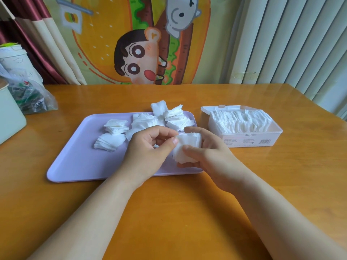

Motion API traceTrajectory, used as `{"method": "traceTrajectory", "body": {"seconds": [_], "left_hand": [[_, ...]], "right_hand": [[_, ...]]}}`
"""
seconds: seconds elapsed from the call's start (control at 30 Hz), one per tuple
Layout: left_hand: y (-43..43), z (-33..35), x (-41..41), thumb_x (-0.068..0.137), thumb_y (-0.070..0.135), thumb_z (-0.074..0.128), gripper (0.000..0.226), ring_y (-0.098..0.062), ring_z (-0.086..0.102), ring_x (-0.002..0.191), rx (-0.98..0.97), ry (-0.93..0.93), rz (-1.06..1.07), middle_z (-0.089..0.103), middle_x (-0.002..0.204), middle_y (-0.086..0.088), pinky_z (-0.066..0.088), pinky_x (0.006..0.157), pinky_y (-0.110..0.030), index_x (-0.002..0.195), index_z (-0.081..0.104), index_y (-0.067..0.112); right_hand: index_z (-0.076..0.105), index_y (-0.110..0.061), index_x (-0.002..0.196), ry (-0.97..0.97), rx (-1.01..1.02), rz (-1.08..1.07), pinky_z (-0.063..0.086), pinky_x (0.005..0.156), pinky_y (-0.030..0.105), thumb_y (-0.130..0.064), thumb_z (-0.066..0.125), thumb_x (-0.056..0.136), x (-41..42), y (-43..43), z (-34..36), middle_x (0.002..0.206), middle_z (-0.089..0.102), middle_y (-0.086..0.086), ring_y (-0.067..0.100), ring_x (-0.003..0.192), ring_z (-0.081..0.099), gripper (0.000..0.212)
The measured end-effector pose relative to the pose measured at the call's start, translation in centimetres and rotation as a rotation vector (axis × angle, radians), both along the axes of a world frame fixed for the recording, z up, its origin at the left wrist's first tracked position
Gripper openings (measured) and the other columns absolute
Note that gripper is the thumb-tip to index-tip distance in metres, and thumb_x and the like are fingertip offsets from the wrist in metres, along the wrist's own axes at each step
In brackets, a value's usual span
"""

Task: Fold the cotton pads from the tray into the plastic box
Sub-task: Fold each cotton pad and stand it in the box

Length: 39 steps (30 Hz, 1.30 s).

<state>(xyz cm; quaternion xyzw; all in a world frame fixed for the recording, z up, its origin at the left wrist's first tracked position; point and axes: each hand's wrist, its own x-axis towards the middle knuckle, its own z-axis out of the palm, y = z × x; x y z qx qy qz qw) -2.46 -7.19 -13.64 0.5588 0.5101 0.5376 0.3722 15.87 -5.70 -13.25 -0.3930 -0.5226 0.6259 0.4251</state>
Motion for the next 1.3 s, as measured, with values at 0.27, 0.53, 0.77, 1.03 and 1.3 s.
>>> {"method": "traceTrajectory", "body": {"seconds": [0.27,0.53,0.77,1.03,1.3], "left_hand": [[0.05,-0.05,0.2,0.088,0.016,0.083,0.009,-0.009,0.064,0.066,-0.083,-0.024,0.043,0.074,0.078,-0.001,0.051,0.061,-0.019,0.093,0.077,0.019],[-0.09,-0.34,0.67,0.094,0.011,0.076,0.015,-0.023,0.075,0.088,-0.012,0.015,-0.027,0.08,0.088,-0.001,0.062,0.082,-0.038,0.099,0.081,0.025],[-0.18,-0.08,0.57,0.09,0.01,0.079,0.009,-0.004,0.068,0.071,-0.046,-0.026,0.014,0.076,0.079,0.005,0.05,0.063,-0.014,0.093,0.078,0.019],[-0.35,0.15,0.81,0.096,0.01,0.072,0.008,-0.019,0.07,0.069,-0.127,-0.021,-0.049,0.077,0.082,-0.007,0.055,0.063,-0.029,0.097,0.073,0.018],[0.16,-0.71,0.01,0.081,0.019,0.084,0.05,-0.01,0.069,0.095,-0.026,0.174,-0.115,0.071,0.109,0.005,0.052,0.08,-0.019,0.125,0.069,0.04]], "right_hand": [[0.059,-0.012,0.13,-0.004,-0.006,0.008,0.065,0.08,0.044,0.002,0.059,0.102,-0.02,-0.02,0.12,0.109,0.074,0.014,0.029,0.093,0.076,0.032],[0.061,-0.013,0.122,-0.062,0.028,0.007,0.063,0.076,0.044,-0.008,0.071,0.098,-0.31,-0.34,0.1,0.103,0.071,0.006,0.021,0.091,0.072,0.027],[0.059,-0.012,0.122,-0.065,0.09,-0.007,0.065,0.075,0.042,-0.006,0.063,0.104,-0.43,-0.38,-0.15,0.096,0.072,0.003,0.018,0.088,0.072,0.019],[0.059,-0.006,0.12,-0.053,0.117,0.02,0.064,0.081,0.043,-0.009,0.057,0.108,-0.43,-0.47,-0.22,0.089,0.071,0.013,0.022,0.083,0.072,0.012],[0.075,-0.013,0.111,-0.137,0.137,-0.08,0.062,0.066,0.036,-0.007,0.074,0.097,-0.14,-0.29,0.0,0.089,0.077,0.017,0.023,0.076,0.073,0.015]]}}
